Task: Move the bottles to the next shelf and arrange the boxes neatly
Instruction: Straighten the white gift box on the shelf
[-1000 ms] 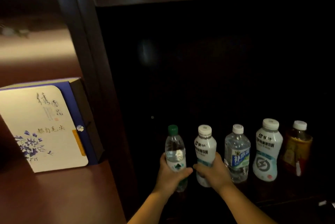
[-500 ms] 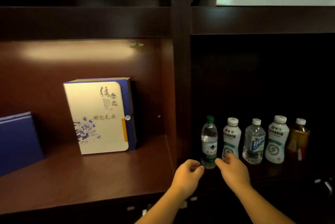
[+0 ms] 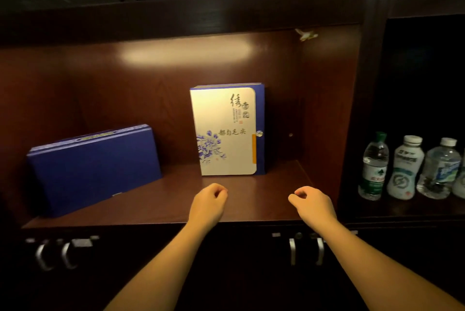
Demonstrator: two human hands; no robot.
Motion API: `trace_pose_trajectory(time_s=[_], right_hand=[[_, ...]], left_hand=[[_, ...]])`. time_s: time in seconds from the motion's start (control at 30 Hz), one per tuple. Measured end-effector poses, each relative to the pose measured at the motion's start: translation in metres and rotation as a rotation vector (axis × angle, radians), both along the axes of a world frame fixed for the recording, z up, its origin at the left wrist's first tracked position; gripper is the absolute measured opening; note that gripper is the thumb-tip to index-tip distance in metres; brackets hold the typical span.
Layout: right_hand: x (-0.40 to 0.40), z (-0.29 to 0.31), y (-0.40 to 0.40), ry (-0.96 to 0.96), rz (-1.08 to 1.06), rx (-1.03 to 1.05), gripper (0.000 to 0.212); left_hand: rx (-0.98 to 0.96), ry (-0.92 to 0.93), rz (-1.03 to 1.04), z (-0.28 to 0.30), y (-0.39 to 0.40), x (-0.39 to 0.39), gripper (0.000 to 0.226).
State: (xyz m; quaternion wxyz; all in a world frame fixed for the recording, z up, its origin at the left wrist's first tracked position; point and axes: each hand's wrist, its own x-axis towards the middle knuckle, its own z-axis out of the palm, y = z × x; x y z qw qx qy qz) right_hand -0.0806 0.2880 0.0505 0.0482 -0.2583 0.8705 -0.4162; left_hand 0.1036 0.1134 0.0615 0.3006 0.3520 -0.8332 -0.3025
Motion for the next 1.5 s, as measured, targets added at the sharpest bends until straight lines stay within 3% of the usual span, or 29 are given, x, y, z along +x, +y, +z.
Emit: trace_pose_trajectory(time_s=[0.33,0.5,0.63,0.77,0.9,1.07,1.3,1.5], right_hand=[[-0.045,-0.027,-0.085,-0.079,0.019,0.029,0.033],[-0.106,-0.048,-0.145,-0.186,0.031,-0.098,0.051],[-0.149,-0.059,-0.198,-0.31,0.109,-0.199,0.088],[-0.182,-0.074,-0.242,-0.367,0.161,-0.199,0.098],[-0.203,-0.091,-0.271,-0.307,0.239,-0.179,0.079],[-0.211,-0.101,-0.275,-0.211,0.266,-0.086,0.071],[-0.203,-0.099,-0.272,-0.115,0.226,-0.029,0.071],[-0.19,-0.098,-0.262,-0.089,0.147,0.008,0.05]], left_hand=[[0.088,-0.053,0.18,-0.038,-0.115,0.035,0.012],[0.151,-0.008,0.207,-0.054,-0.18,-0.012,0.012],[0.375,0.135,0.154,-0.063,-0.227,-0.066,0.071],[0.482,0.093,0.13,-0.083,-0.268,-0.108,0.097],[0.441,0.026,0.169,-0.105,-0.298,-0.135,0.098],[0.11,-0.283,0.307,-0.12,-0.304,-0.15,0.062],[0.119,-0.259,0.294,-0.117,-0.302,-0.151,0.057],[0.149,-0.284,0.277,-0.112,-0.299,-0.146,0.067]])
